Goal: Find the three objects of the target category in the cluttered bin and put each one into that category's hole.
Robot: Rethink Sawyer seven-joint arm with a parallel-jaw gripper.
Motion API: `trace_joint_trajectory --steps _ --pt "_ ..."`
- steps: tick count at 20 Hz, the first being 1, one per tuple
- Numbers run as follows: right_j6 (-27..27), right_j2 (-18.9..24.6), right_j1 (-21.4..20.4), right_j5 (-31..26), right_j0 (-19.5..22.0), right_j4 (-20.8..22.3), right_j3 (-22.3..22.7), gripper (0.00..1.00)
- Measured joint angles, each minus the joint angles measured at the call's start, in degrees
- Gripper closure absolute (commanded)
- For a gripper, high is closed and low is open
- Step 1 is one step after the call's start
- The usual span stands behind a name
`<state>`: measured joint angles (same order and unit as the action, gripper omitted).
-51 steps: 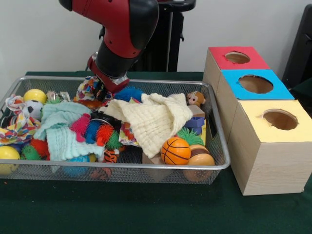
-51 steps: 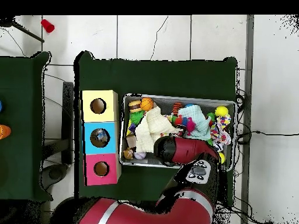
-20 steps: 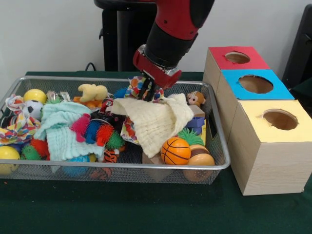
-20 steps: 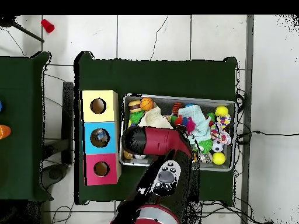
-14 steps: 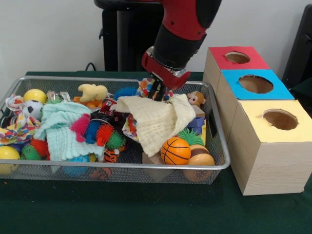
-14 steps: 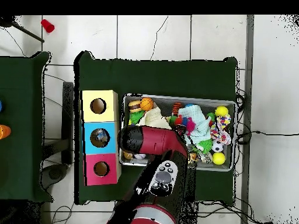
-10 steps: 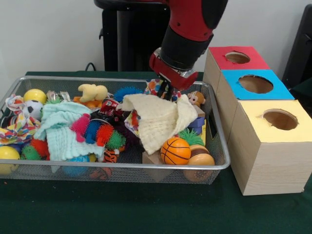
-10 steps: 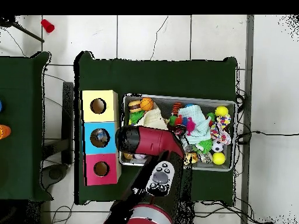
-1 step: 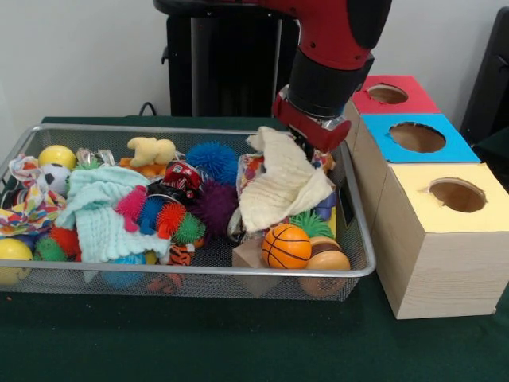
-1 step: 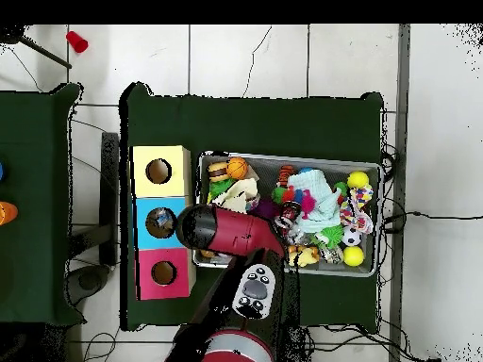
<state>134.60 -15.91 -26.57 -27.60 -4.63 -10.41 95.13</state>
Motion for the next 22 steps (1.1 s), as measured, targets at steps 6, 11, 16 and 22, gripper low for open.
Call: trace_joint_trajectory --steps 6,11,16,22 --pt "0.00 0.59 -0.01 0.40 0.00 -1.37 0.66 1.00" --pt "0.00 0.61 0.01 0.40 -0.07 -1.42 0.66 0.00" --pt "0.00 0.47 0.01 0.40 -0.55 -1.40 0.72 0.00" --pt "0.00 -0.92 -0.21 0.37 -2.62 -1.40 0.78 0.00"
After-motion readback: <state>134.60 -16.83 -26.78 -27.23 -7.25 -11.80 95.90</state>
